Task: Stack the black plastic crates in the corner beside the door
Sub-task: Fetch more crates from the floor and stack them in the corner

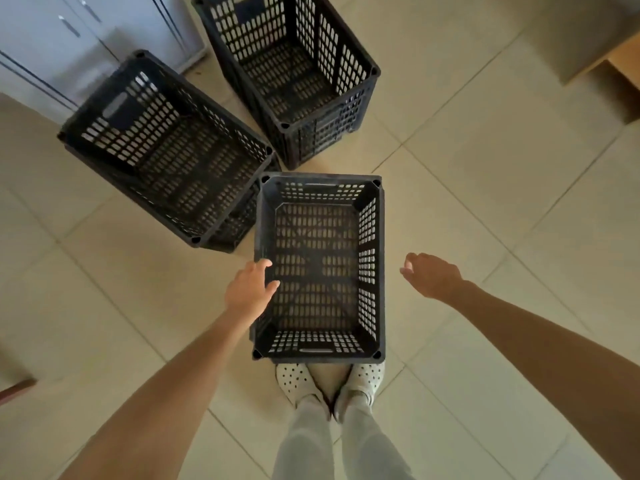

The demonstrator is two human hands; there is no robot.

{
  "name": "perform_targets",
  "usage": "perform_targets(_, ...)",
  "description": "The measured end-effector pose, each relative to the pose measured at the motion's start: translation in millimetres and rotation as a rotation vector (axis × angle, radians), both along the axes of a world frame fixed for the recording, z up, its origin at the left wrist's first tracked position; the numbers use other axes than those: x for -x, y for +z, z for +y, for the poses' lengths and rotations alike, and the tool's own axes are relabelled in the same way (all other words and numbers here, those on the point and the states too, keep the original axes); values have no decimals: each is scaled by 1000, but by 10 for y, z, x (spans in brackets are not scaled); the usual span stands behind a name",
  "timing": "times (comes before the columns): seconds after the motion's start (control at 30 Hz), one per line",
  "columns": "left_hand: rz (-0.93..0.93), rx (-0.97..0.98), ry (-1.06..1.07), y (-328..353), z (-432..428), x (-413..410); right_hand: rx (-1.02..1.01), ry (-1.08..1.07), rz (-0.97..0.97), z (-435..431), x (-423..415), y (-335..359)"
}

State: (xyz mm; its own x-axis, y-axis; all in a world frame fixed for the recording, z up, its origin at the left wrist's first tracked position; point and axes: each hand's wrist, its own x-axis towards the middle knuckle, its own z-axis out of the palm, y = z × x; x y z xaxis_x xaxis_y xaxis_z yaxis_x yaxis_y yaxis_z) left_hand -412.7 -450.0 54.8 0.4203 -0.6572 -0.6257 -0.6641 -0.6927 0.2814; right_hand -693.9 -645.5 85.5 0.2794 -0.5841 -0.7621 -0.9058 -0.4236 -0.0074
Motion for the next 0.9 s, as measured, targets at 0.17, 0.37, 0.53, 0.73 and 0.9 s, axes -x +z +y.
perform_targets(0.17,59,50,317,-770,-9,-27,-96,-165,-6,-9,50,-811)
perform_targets(0.37,152,139,620,-1478,-39,-145,-113,-498,-177,276,-40,-1699)
perform_targets(0.53,138,255,621,-1647,-76,-223,77,-626,-269,314,-116,-1930)
perform_targets(0.73,167,141,699,-1320,-184,-224,29,-623,-226,225,-135,-1585)
perform_targets(0.9,128,63,583,-819,-235,-157,20,-606,-129,176,42,-975)
